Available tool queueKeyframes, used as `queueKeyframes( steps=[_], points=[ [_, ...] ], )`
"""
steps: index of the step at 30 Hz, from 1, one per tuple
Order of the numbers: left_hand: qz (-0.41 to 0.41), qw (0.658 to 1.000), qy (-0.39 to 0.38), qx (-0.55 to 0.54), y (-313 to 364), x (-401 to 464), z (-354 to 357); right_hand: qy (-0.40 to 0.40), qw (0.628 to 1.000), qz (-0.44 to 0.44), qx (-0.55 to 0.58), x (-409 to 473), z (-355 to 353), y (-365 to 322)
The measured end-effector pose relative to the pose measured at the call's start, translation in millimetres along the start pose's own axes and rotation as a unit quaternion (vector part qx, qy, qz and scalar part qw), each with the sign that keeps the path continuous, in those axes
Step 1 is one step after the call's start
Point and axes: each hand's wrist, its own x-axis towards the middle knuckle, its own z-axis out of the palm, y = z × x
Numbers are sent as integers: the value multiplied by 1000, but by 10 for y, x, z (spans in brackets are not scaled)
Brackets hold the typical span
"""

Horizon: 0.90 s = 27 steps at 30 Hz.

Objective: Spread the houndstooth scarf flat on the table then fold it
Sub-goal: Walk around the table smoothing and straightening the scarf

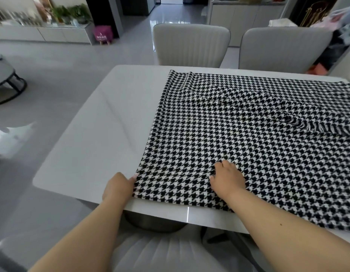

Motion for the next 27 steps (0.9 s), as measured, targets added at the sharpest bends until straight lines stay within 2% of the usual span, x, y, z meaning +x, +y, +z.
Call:
queueKeyframes(
  steps=[4, 10, 16, 20, 27],
  points=[
    [-4, 999, 40, 24, 73, -177, -79, -12, 1000, 13, 8, 21, -56, -153],
    [98, 994, 41, -16, 289, -453, -288, 44, 988, -31, 148, 195, -421, -589],
    [131, 988, 38, -74, 311, -838, -574, 74, 943, -107, 307, 129, -790, -1110],
    [121, 985, 56, -107, 113, -988, -836, 55, 901, -133, 410, -101, -936, -1501],
    [116, 977, 85, -156, -544, -931, -1310, 34, 865, -197, 460, -467, -1177, -2434]
  ],
)
